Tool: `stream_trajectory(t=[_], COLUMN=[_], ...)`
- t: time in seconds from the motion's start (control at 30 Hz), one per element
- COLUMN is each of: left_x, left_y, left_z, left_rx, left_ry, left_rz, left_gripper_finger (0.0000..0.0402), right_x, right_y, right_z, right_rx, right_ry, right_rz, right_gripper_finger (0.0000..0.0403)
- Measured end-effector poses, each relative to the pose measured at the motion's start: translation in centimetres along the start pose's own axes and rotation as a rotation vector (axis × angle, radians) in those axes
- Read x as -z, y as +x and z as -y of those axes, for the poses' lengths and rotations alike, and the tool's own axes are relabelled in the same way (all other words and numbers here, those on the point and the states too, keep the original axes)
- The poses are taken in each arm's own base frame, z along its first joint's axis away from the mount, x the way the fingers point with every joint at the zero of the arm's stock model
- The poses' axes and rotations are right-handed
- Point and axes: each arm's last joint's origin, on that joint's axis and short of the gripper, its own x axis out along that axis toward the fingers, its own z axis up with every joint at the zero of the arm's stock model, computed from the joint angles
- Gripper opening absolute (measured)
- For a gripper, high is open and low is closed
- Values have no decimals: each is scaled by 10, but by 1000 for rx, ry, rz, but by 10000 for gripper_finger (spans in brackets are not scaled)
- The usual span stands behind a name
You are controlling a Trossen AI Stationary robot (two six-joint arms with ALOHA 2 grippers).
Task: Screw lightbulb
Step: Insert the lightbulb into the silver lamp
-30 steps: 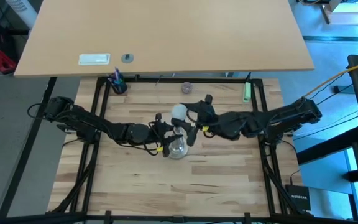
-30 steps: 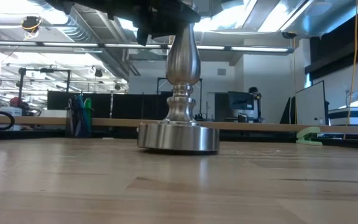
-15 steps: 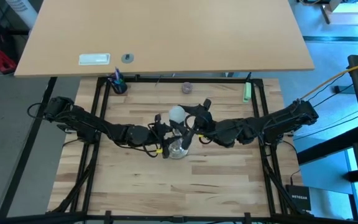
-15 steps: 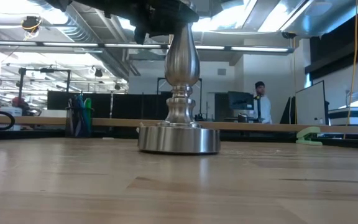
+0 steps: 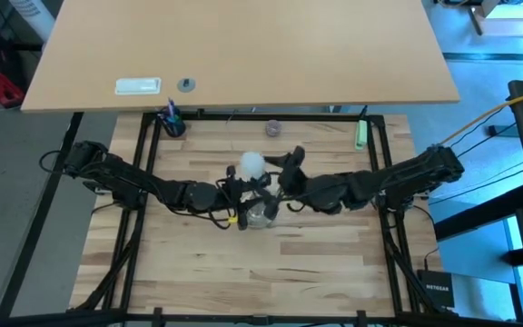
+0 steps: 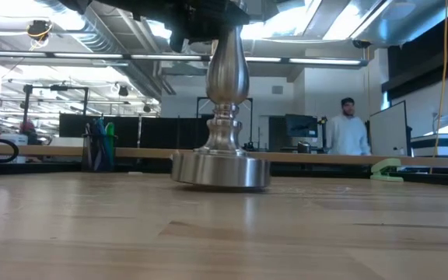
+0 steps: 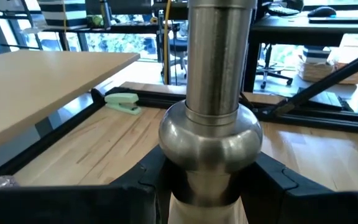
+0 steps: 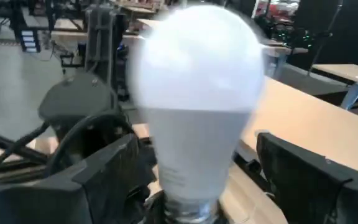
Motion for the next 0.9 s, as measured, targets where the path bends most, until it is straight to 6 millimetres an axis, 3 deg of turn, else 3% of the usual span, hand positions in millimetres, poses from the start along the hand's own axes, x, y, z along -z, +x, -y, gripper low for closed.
stream_trajectory(t=[0.13,0.3,0.43,0.9], left_x=[1,1,1,2], left_y=[0,0,0,0], left_z=[0,0,0,0], left_rx=[-1,0,1,2], left_ry=[-2,-3,-3,-5], left_rz=[-7,-7,-7,-10], left_gripper_finger=[124,124,124,124], right_x=[5,-12,-5,-15], right_y=[-2,-15,-15,-19], right_z=[0,12,10,14], right_rx=[-42,-63,-100,-111], right_ry=[-39,-3,-38,1], right_rz=[-44,-8,-49,2], right_gripper_finger=[326,326,326,326])
